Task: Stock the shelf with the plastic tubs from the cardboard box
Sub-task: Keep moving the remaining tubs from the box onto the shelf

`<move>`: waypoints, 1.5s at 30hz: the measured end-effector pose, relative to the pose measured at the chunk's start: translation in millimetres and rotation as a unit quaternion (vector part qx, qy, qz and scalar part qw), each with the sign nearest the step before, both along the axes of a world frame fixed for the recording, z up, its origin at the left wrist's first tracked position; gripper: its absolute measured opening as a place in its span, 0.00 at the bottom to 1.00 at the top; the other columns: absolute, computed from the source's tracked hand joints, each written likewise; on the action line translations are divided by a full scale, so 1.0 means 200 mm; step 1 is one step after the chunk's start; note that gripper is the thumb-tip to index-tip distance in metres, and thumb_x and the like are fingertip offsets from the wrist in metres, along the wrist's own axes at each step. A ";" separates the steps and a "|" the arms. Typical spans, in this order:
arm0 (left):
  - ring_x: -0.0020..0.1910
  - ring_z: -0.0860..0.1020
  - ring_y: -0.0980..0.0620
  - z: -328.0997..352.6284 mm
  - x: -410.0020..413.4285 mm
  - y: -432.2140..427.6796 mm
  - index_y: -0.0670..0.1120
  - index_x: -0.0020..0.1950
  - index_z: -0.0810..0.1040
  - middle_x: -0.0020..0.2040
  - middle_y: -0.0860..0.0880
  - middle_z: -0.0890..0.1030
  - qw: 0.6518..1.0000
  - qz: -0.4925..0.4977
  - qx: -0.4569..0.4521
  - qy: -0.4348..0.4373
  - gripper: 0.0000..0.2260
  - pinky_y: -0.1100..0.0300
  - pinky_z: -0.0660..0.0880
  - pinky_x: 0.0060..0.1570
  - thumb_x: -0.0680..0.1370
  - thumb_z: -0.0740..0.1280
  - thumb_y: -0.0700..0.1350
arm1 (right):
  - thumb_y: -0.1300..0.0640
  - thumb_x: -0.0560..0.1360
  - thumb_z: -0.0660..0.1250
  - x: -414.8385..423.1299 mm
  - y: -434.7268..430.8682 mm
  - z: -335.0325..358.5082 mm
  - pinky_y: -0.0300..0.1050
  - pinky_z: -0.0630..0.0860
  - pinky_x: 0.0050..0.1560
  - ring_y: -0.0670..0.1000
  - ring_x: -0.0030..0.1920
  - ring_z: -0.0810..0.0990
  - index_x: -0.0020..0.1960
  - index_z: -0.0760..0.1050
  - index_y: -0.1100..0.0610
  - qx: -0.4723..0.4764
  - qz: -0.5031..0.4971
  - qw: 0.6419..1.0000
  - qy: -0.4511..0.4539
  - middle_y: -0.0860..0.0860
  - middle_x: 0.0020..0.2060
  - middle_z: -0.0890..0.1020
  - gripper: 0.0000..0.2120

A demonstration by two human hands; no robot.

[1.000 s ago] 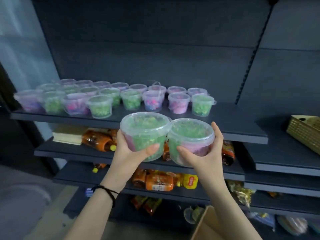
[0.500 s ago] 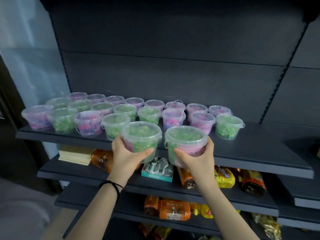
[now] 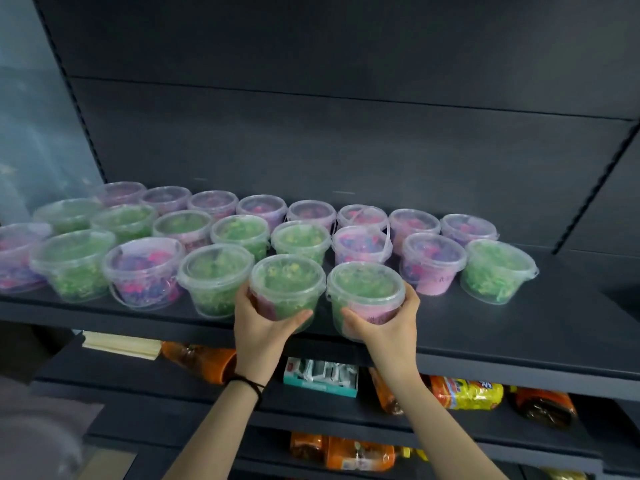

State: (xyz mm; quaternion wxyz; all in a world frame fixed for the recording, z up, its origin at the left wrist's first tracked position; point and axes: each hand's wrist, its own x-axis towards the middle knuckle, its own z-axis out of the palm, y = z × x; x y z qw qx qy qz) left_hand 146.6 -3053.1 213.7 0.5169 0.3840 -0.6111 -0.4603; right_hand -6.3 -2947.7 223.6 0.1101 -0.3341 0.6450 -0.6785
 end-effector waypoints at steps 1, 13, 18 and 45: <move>0.59 0.70 0.73 0.00 0.00 -0.01 0.59 0.64 0.65 0.60 0.63 0.72 1.000 0.000 0.000 -0.002 0.43 0.76 0.68 0.55 0.54 0.80 0.58 | 0.50 0.57 0.83 0.00 -0.01 0.00 0.25 0.71 0.53 0.32 0.57 0.73 0.66 0.61 0.43 0.005 -0.006 1.000 0.005 0.36 0.59 0.72 0.45; 0.66 0.72 0.51 0.02 -0.01 -0.04 0.47 0.70 0.66 0.67 0.50 0.73 0.996 -0.016 -0.041 -0.078 0.41 0.50 0.69 0.67 0.62 0.81 0.51 | 0.49 0.59 0.82 0.05 -0.03 0.03 0.48 0.68 0.70 0.47 0.68 0.69 0.75 0.53 0.54 0.094 -0.054 0.994 0.025 0.48 0.68 0.70 0.55; 0.66 0.71 0.49 0.03 0.06 -0.04 0.44 0.70 0.70 0.66 0.47 0.74 0.992 -0.049 -0.056 -0.101 0.35 0.47 0.67 0.67 0.66 0.79 0.46 | 0.51 0.65 0.79 0.10 0.09 0.02 0.45 0.67 0.69 0.46 0.68 0.68 0.76 0.53 0.53 0.089 -0.049 0.995 0.014 0.48 0.69 0.68 0.49; 0.59 0.71 0.61 -0.40 -0.56 2.14 0.59 0.61 0.71 0.58 0.62 0.73 0.943 -0.289 -0.031 -0.161 0.16 0.67 0.68 0.52 0.75 0.69 0.55 | 0.54 0.70 0.75 -0.36 2.63 -0.27 0.42 0.78 0.53 0.45 0.51 0.80 0.62 0.73 0.47 0.128 -0.196 0.972 0.033 0.43 0.49 0.81 0.23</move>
